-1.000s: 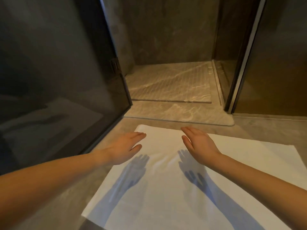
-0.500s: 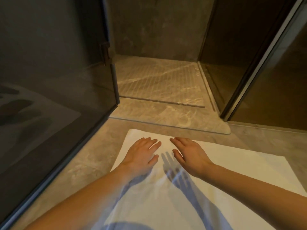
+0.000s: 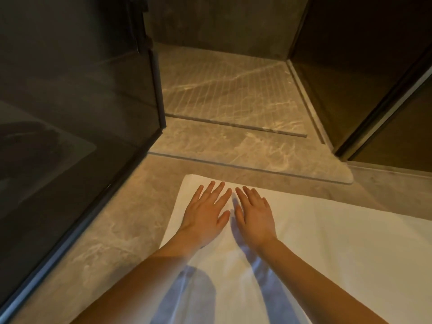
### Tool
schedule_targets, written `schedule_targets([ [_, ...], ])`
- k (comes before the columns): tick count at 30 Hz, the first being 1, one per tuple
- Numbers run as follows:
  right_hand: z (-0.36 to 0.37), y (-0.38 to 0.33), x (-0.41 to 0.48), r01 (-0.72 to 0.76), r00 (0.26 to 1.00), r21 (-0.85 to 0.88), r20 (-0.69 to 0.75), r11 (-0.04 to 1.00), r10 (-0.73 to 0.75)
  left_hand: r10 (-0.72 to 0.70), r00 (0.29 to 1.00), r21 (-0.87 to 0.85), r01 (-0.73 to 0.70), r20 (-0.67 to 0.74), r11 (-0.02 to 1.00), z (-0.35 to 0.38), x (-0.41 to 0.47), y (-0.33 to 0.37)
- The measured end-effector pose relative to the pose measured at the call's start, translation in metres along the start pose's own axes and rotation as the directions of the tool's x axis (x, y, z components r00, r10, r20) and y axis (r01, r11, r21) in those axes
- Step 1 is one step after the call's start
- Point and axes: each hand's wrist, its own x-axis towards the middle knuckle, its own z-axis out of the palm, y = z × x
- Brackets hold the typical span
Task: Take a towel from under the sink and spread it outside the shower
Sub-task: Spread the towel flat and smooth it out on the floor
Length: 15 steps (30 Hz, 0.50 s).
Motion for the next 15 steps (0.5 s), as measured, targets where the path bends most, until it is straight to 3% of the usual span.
schedule_targets([
  [9,0.035,0.001,0.009,0.056,0.997,-0.048,0.051,0.997,-0.053,0.014,0.998,-0.016,-0.013,0.068,1.0,0.03,0.005,-0.005],
  [15,0.032,0.031,0.008,0.119,0.991,-0.043,0.065,0.992,-0.116,-0.07,0.996,-0.043,0.073,0.063,0.996,0.031,0.003,-0.028],
])
